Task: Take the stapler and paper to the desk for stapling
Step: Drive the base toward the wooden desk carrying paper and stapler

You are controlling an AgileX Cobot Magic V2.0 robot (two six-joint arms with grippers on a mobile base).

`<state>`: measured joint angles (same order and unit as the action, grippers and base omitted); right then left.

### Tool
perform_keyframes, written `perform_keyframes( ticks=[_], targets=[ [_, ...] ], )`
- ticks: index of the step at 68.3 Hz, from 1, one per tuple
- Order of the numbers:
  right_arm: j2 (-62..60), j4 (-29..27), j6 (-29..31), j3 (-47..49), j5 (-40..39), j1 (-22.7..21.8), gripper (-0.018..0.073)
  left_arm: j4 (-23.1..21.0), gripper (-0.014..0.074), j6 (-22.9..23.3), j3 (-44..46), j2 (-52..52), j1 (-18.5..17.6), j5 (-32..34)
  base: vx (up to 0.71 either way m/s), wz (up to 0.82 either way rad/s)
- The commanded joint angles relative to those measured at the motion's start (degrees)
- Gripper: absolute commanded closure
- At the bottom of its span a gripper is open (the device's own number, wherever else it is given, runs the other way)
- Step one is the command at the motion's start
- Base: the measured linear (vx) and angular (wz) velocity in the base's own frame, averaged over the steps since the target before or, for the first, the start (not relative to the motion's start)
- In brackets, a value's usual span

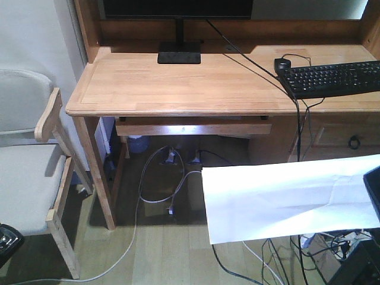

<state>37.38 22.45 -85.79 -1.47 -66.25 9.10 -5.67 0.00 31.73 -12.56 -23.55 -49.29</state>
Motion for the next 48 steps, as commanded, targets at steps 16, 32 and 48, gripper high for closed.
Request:
perform_keyframes(
  ticks=[16, 32, 48],
  targets=[
    [0.2, -1.0, 0.9, -1.4, -7.7, -0.2, 0.0561, -0.7, 0.0603, 0.0, 1.7, -0.5, -0.3, 6.3, 0.14, -0.01],
    [0.2, -1.0, 0.9, -1.4, -7.7, -0.2, 0.0561, -0.7, 0.0603, 0.0, 1.7, -0.5, -0.3, 6.3, 0.13, -0.01],
    [0.2, -1.0, 0.9, -1.4, -7.7, -0.2, 0.0561, -0.7, 0.0603, 0.0, 1.7, -0.5, -0.3, 6.3, 0.13, -0.01]
  ],
)
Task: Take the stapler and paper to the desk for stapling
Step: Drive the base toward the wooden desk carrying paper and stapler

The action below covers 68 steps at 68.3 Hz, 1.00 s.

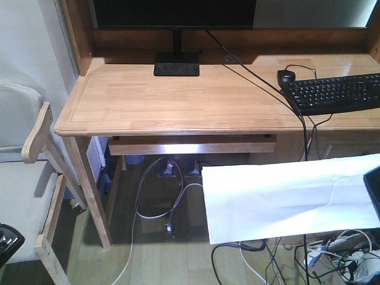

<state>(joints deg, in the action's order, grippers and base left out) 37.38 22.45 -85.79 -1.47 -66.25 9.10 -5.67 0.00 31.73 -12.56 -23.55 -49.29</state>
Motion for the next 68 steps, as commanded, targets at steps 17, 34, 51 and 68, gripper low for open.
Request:
perform_keyframes(
  ticks=[17, 34, 51, 68],
  targets=[
    [0.2, -1.0, 0.9, -1.4, -7.7, -0.2, 0.0561, -0.7, 0.0603, 0.0, 1.7, -0.5, -0.3, 6.3, 0.11, 0.00],
    [0.2, -1.0, 0.9, -1.4, -7.7, -0.2, 0.0561, -0.7, 0.0603, 0.0, 1.7, -0.5, -0.3, 6.3, 0.11, 0.01],
    [0.2, -1.0, 0.9, -1.4, -7.7, -0.2, 0.0561, -0.7, 0.0603, 0.0, 1.7, -0.5, -0.3, 6.3, 0.11, 0.00],
    [0.2, -1.0, 0.9, -1.4, -7.7, -0.2, 0.0561, -0.7, 0.0603, 0.0, 1.7, -0.5, -0.3, 6.3, 0.11, 0.00]
  ],
)
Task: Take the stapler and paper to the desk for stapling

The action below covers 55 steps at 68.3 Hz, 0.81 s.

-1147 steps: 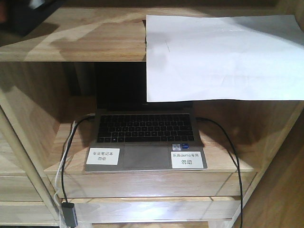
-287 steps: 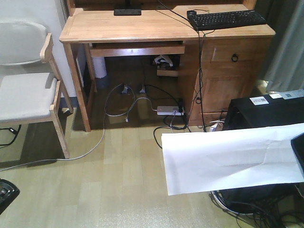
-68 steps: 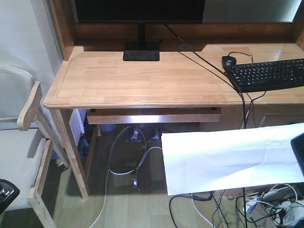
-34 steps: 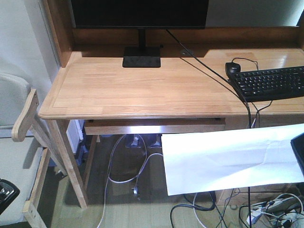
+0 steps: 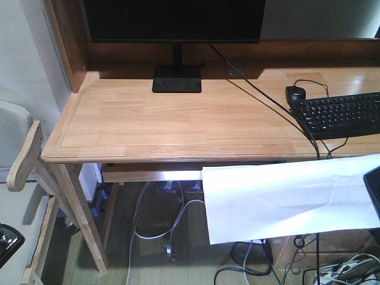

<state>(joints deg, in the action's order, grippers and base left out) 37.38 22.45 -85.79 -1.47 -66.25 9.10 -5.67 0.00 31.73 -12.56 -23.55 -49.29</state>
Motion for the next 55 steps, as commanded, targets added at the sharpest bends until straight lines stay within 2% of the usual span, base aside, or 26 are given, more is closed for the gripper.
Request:
perform_keyframes(
  ticks=[1, 55],
  targets=[
    [0.2, -1.0, 0.9, -1.4, -7.7, -0.2, 0.0561, -0.7, 0.0603, 0.0, 1.7, -0.5, -0.3, 6.3, 0.10, 0.00],
    [0.2, -1.0, 0.9, -1.4, -7.7, -0.2, 0.0561, -0.7, 0.0603, 0.0, 1.7, -0.5, -0.3, 6.3, 0.09, -0.01]
  ],
)
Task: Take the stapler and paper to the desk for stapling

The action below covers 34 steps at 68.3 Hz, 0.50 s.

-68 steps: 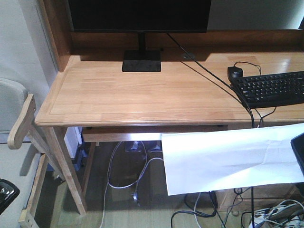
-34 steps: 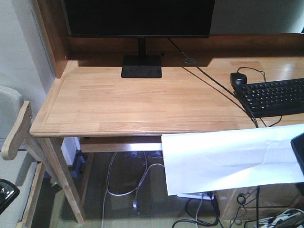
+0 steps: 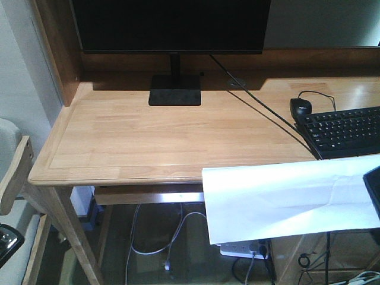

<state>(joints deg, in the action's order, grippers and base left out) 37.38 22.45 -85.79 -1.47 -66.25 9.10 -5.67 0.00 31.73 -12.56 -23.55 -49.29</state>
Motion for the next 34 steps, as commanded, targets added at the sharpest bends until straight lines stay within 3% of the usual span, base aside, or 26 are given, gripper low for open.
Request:
perform_keyframes(
  ticks=[1, 34],
  targets=[
    [0.2, -1.0, 0.9, -1.4, -7.7, -0.2, 0.0561, -0.7, 0.0603, 0.0, 1.7, -0.5, -0.3, 6.3, 0.09, -0.01],
    [0.2, -1.0, 0.9, -1.4, -7.7, -0.2, 0.0561, -0.7, 0.0603, 0.0, 1.7, -0.5, -0.3, 6.3, 0.08, -0.01]
  ],
)
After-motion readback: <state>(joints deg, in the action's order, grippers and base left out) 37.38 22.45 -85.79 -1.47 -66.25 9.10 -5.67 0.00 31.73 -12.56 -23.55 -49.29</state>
